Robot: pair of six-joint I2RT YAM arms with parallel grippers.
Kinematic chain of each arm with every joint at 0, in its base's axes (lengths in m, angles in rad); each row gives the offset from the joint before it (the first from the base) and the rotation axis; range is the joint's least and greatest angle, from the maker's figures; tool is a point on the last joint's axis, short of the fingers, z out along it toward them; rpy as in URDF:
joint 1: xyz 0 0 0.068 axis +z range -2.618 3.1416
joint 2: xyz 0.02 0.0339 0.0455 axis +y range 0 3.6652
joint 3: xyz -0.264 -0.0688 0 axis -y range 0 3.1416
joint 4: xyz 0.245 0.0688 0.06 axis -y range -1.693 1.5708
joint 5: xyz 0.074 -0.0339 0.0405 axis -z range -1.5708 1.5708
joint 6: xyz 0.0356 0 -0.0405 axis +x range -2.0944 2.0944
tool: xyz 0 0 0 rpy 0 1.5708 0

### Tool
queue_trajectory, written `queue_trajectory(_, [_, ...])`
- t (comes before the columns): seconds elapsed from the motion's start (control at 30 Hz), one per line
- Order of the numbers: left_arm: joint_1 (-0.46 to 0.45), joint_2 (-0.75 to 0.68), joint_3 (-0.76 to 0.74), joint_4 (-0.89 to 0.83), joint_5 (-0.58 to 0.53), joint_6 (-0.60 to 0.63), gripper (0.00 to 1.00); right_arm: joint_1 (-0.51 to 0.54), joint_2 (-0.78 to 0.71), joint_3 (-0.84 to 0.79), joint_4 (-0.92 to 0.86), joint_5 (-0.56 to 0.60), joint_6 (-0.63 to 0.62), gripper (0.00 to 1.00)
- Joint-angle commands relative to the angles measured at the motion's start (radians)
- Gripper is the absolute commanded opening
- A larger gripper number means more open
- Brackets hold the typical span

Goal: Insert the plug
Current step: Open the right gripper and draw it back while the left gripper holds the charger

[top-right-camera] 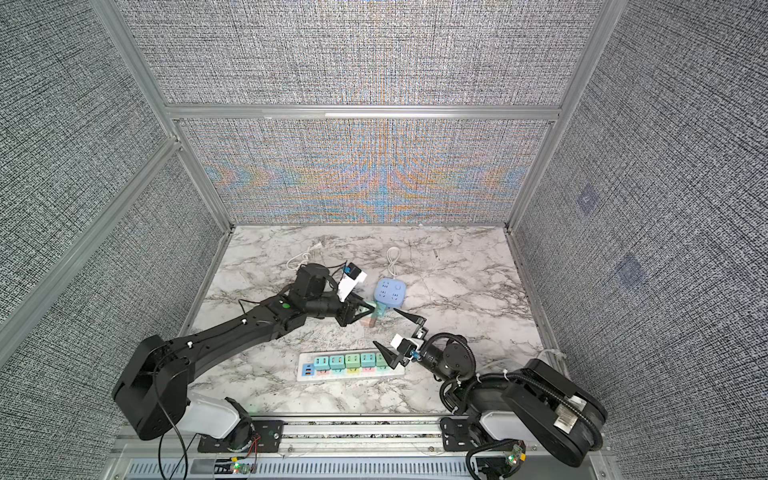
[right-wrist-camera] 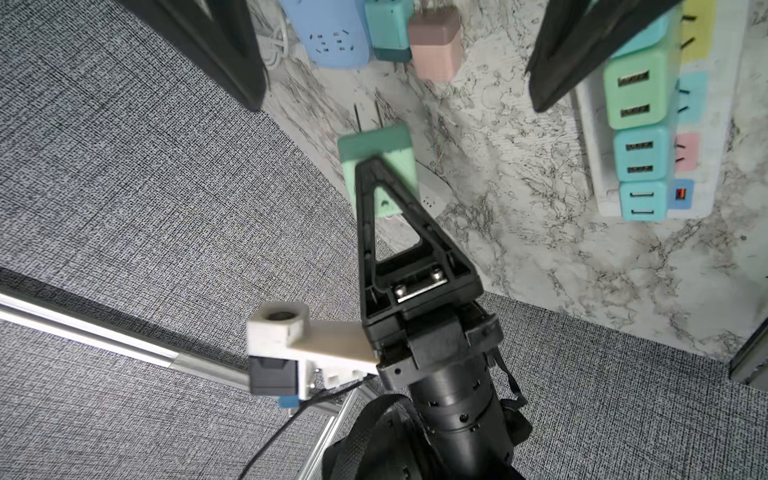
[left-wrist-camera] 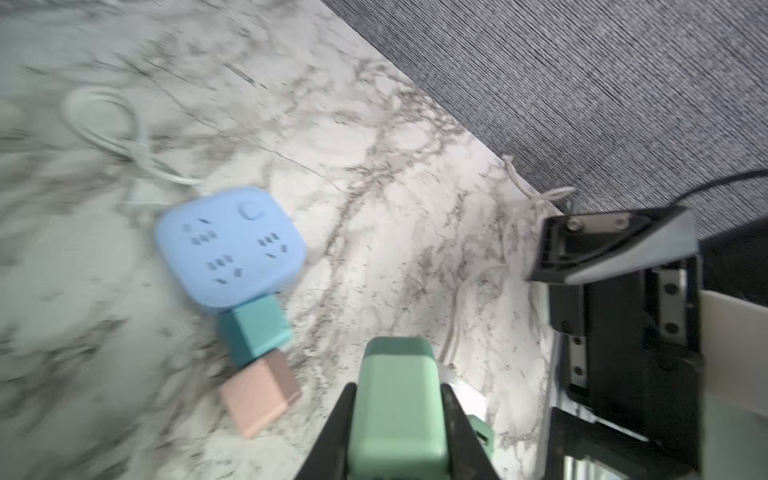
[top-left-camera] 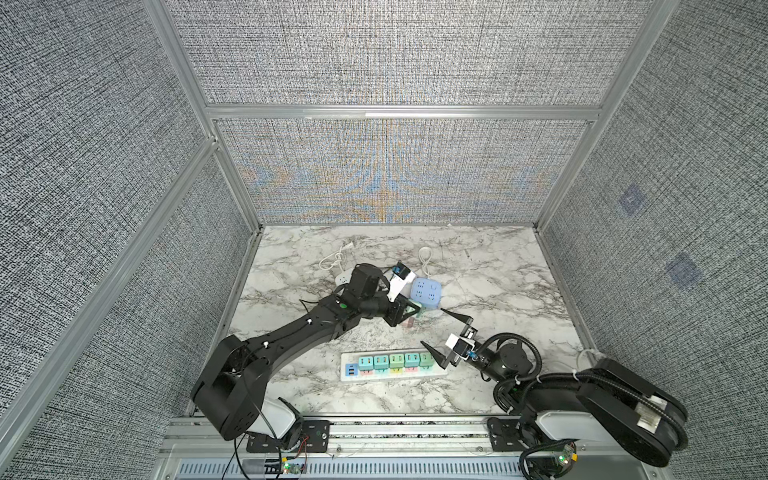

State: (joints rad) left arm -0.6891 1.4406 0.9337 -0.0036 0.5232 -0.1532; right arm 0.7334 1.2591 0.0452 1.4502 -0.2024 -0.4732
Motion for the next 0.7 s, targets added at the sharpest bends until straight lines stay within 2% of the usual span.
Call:
queue_trajectory(0.0, [0.019,-0.045,0.027,-0.043,-0.168,0.122,0.00,0.001,-0.058,0.007,-0.072,0.097,0.042,0.99])
queue_trajectory(0.17, [0.020,-0.134,0.016,-0.022,-0.393,0.386,0.00,-0.007,-0.177,0.064,-0.294,0.328,0.095,0.99])
queue_trajectory(0.3, [0.019,-0.215,-0.048,0.097,-0.501,0.487,0.00,-0.057,-0.224,0.073,-0.353,0.424,0.159,0.99])
queue_trajectory(0.33, [0.019,-0.230,-0.062,0.117,-0.492,0.514,0.00,-0.076,-0.225,0.071,-0.349,0.432,0.185,1.00])
queue_trajectory(0.4, [0.017,-0.256,-0.075,0.071,-0.322,0.724,0.00,-0.128,-0.225,0.070,-0.351,0.435,0.251,0.99])
queue_trajectory(0.43, [0.015,-0.266,-0.083,0.058,-0.298,0.780,0.00,-0.151,-0.222,0.071,-0.353,0.434,0.278,1.00])
queue_trajectory(0.53, [0.014,-0.281,-0.108,0.096,-0.327,0.826,0.00,-0.237,-0.195,0.091,-0.387,0.422,0.379,0.99])
queue_trajectory(0.67, [0.014,-0.257,-0.086,-0.008,-0.283,0.975,0.00,-0.331,-0.121,0.137,-0.426,0.360,0.491,0.99])
